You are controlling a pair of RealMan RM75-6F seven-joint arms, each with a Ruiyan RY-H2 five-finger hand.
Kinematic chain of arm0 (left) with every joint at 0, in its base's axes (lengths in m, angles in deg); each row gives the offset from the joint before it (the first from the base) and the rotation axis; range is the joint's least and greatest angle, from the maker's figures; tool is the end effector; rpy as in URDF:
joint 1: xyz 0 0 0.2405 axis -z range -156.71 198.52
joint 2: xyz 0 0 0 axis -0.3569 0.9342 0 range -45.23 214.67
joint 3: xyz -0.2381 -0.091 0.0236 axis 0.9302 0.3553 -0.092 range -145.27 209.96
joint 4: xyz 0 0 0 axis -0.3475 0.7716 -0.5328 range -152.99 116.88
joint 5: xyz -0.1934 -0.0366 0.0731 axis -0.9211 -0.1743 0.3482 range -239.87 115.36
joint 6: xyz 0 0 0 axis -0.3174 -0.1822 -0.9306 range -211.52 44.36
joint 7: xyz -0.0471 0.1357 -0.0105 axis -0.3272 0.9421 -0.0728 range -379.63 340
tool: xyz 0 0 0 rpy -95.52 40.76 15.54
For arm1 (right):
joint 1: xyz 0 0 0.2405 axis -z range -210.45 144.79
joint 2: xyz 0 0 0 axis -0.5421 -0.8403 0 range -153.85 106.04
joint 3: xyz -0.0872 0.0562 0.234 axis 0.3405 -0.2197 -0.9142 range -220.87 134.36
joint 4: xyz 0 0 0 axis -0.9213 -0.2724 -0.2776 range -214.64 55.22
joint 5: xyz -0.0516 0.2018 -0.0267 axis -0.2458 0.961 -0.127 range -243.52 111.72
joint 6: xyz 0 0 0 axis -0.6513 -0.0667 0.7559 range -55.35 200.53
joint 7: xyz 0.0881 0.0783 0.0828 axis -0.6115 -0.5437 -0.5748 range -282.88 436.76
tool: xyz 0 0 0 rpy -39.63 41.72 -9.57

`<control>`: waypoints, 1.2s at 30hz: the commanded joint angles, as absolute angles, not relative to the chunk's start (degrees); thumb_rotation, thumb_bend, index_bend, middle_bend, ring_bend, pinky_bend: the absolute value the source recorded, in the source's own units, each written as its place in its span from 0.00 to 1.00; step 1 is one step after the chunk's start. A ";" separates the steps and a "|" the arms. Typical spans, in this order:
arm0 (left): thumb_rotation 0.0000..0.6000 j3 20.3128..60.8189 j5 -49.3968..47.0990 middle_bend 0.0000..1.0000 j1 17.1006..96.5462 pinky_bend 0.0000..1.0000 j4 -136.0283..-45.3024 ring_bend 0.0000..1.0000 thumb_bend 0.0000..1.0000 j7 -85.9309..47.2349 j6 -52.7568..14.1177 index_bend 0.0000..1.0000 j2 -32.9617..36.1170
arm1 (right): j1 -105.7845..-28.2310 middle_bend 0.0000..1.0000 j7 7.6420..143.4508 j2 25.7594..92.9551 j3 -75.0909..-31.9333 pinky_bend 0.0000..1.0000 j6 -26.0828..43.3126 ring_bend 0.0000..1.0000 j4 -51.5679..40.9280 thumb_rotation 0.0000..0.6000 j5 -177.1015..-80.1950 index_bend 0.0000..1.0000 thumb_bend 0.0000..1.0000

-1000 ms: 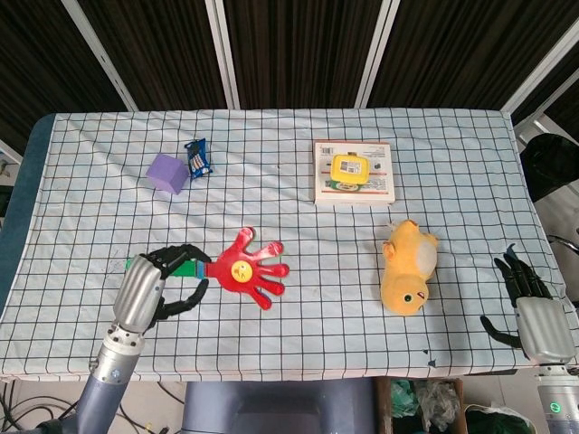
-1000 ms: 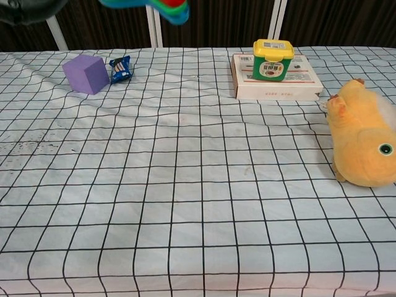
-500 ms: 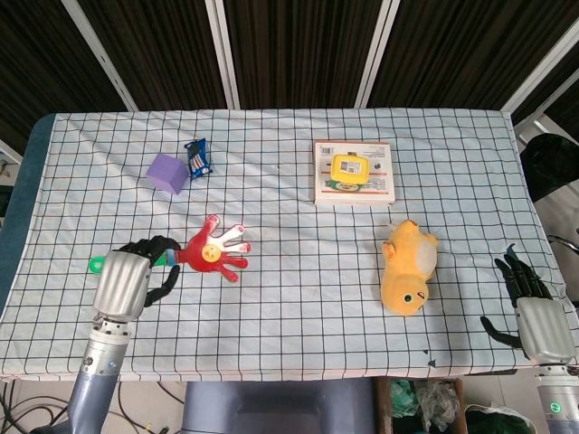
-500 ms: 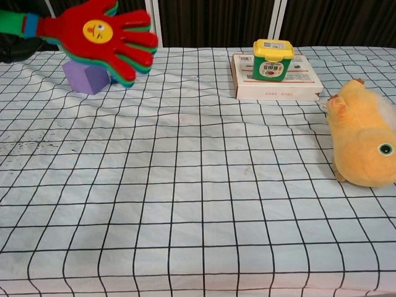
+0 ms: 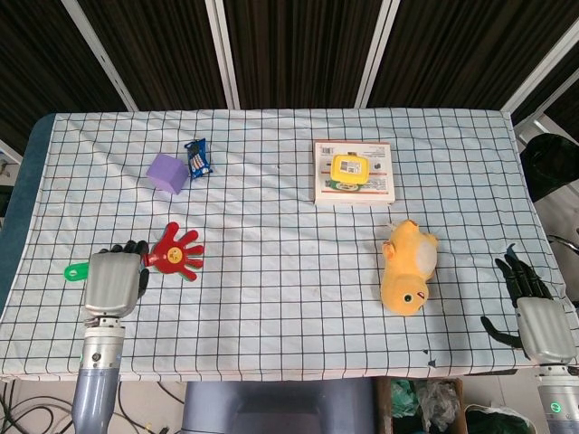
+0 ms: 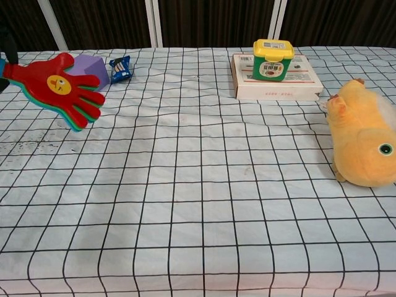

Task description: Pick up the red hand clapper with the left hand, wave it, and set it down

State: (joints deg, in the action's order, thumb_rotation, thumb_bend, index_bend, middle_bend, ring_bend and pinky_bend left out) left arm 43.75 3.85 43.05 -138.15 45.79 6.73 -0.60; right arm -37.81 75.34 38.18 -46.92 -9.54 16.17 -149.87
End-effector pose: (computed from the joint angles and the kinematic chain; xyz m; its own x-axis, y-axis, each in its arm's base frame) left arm -0.1354 0.2393 0.0776 0.6153 -0.0276 0.7878 0.7879 -0.0108 -0.6157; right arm -0.3070 -0.1837 0.1615 0.3404 -0.0409 0.9394 -0.9397 0.0189 0.3414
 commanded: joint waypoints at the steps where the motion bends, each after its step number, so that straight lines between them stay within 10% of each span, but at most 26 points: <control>1: 1.00 42.20 20.55 0.68 43.38 0.65 -138.70 0.53 0.53 2.24 -0.46 0.73 0.68 | -37.80 0.00 75.37 38.18 -46.91 0.15 -9.54 0.00 16.18 1.00 -149.87 0.00 0.22; 7: 1.00 39.87 34.91 0.68 44.12 0.65 -130.29 0.53 0.52 -21.90 0.85 0.73 2.86 | -37.77 0.00 75.41 38.17 -46.86 0.15 -9.60 0.00 16.20 1.00 -149.99 0.00 0.22; 14: 1.00 39.61 34.67 0.68 44.07 0.65 -127.71 0.53 0.52 -20.52 -0.02 0.73 4.69 | -37.80 0.00 75.53 38.16 -46.86 0.15 -9.41 0.00 16.22 1.00 -149.83 0.00 0.22; 28: 1.00 44.52 -5.54 0.69 43.68 0.69 -141.61 0.55 0.53 50.53 8.19 0.73 3.51 | -37.82 0.00 75.61 38.10 -46.80 0.15 -9.12 0.00 16.47 1.00 -149.61 0.00 0.22; 36: 1.00 46.82 -8.28 0.69 45.27 0.69 -145.09 0.55 0.53 46.65 8.27 0.73 1.39 | -37.83 0.00 75.58 38.05 -46.88 0.15 -9.04 0.00 16.49 1.00 -149.40 0.00 0.22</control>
State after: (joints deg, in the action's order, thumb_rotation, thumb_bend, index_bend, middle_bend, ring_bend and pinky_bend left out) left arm 44.35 -1.21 44.00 -139.94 49.93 6.12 2.98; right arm -37.83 75.59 38.05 -46.88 -9.04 16.48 -149.41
